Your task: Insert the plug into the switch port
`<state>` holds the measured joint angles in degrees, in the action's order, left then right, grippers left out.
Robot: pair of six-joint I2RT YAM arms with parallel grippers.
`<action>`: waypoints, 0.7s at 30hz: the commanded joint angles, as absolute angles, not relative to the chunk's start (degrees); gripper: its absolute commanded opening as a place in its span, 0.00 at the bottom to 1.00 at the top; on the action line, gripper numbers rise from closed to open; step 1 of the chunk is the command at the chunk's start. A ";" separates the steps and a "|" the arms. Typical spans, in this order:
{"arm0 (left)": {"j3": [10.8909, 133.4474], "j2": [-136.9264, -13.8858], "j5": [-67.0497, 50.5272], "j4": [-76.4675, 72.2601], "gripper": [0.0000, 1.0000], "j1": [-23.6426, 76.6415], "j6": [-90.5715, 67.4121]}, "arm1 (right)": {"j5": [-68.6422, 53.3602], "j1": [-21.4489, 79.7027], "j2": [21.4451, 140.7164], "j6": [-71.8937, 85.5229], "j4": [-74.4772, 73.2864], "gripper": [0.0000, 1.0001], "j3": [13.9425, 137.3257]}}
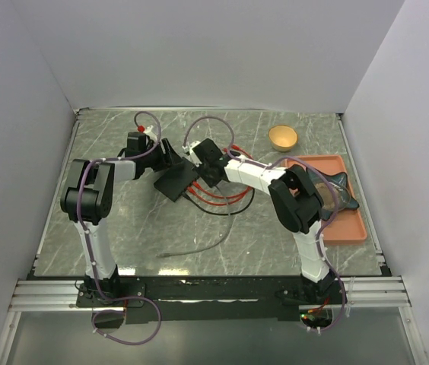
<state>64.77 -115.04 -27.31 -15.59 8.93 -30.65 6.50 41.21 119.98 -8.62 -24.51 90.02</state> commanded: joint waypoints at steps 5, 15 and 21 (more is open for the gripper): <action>66.19 -114.79 -31.64 -15.20 0.65 8.79 -28.21 | 9.76 41.40 124.45 -7.30 -24.96 0.00 96.32; 66.36 -116.45 -33.22 -15.73 0.62 8.88 -28.65 | 10.02 42.54 124.98 -6.77 -24.17 0.00 98.61; 66.45 -116.98 -33.93 -16.17 0.62 8.79 -29.35 | 9.67 43.24 125.95 -6.94 -25.66 0.00 100.02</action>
<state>64.93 -115.98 -31.73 -15.53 8.58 -29.43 9.04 42.17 125.05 -7.11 -26.33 97.23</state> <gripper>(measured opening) 0.618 0.071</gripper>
